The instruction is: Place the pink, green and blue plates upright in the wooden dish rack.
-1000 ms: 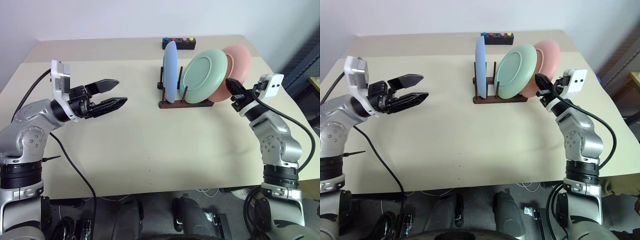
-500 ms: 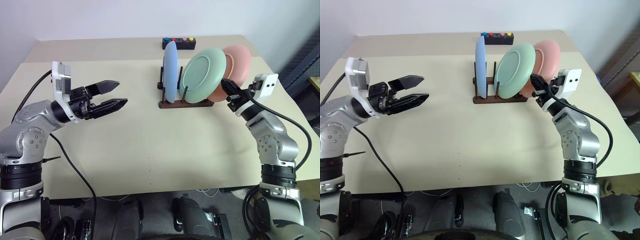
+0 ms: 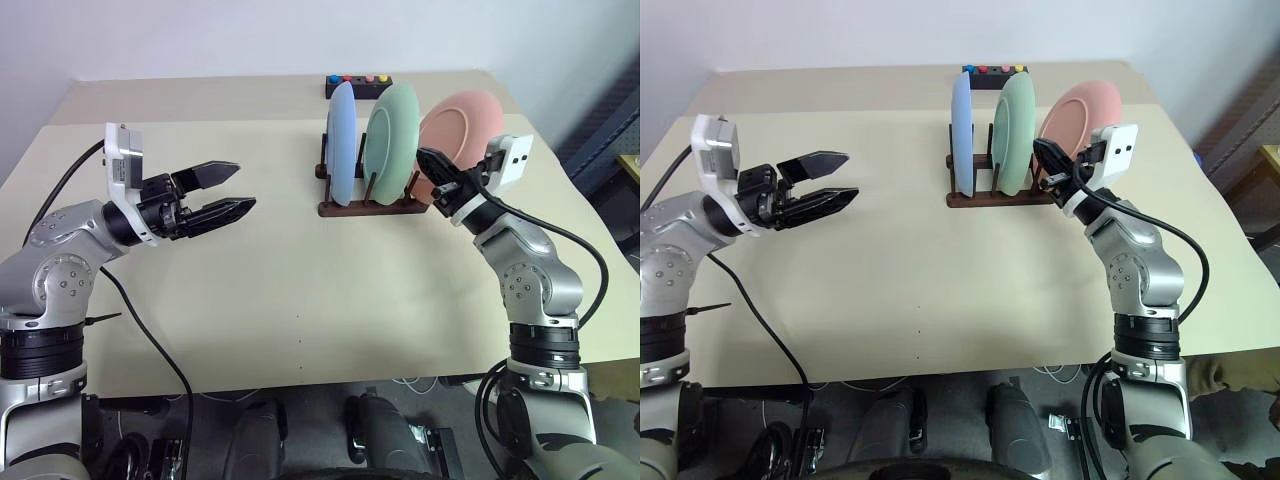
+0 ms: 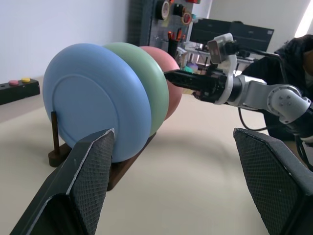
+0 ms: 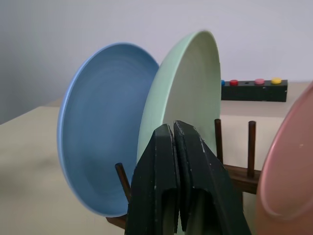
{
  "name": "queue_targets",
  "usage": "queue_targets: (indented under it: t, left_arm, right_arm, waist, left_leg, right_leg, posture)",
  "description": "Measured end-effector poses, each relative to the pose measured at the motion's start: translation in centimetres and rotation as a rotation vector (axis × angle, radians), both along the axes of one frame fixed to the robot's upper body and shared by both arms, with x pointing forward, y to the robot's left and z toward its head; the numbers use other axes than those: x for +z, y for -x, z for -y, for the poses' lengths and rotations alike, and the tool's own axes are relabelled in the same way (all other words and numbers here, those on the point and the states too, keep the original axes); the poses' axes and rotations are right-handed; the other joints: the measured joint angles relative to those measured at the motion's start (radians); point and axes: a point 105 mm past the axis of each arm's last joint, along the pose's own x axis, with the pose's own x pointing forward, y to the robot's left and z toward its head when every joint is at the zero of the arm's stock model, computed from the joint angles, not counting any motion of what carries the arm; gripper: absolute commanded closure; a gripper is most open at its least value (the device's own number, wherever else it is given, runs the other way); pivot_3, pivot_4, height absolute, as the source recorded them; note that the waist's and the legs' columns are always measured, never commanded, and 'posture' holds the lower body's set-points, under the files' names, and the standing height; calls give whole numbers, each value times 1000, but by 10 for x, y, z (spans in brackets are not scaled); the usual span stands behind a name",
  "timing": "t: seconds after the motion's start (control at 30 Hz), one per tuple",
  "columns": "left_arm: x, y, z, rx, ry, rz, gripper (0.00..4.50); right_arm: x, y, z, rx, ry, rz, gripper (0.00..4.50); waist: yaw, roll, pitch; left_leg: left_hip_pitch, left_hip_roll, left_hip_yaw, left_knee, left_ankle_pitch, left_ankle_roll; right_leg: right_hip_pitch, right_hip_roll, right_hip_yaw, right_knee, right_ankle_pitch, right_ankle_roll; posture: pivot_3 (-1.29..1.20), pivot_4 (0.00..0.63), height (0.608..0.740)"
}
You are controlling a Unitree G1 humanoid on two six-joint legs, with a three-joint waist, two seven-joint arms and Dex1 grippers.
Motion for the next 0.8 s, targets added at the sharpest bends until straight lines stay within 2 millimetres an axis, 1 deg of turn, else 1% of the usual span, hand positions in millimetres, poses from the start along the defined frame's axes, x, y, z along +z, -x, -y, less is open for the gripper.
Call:
queue_targets:
  t: [0.33,0.53,0.8]
  left_arm:
    - [-1,0,0,-1,-1,-11,486]
    - [-1,0,0,-4,-1,-11,486]
    - [-1,0,0,-4,-1,-11,486]
  right_arm:
    - [0,0,0,-1,2,1,4446]
    - [1,2,-8,21,12,9,4446]
    - [1,2,-8,21,19,10,4446]
  waist:
    - [0,0,0]
    - [0,0,0]
    - [-1,0,0]
  left_leg:
    - [0,0,0,0,0,0]
    - [0,0,0,0,0,0]
    - [0,0,0,0,0,0]
  right_leg:
    - [0,0,0,0,0,0]
    - [0,0,0,0,0,0]
    - [0,0,0,0,0,0]
  posture:
    - [0,150,740]
    - [0,150,740]
    - [0,150,740]
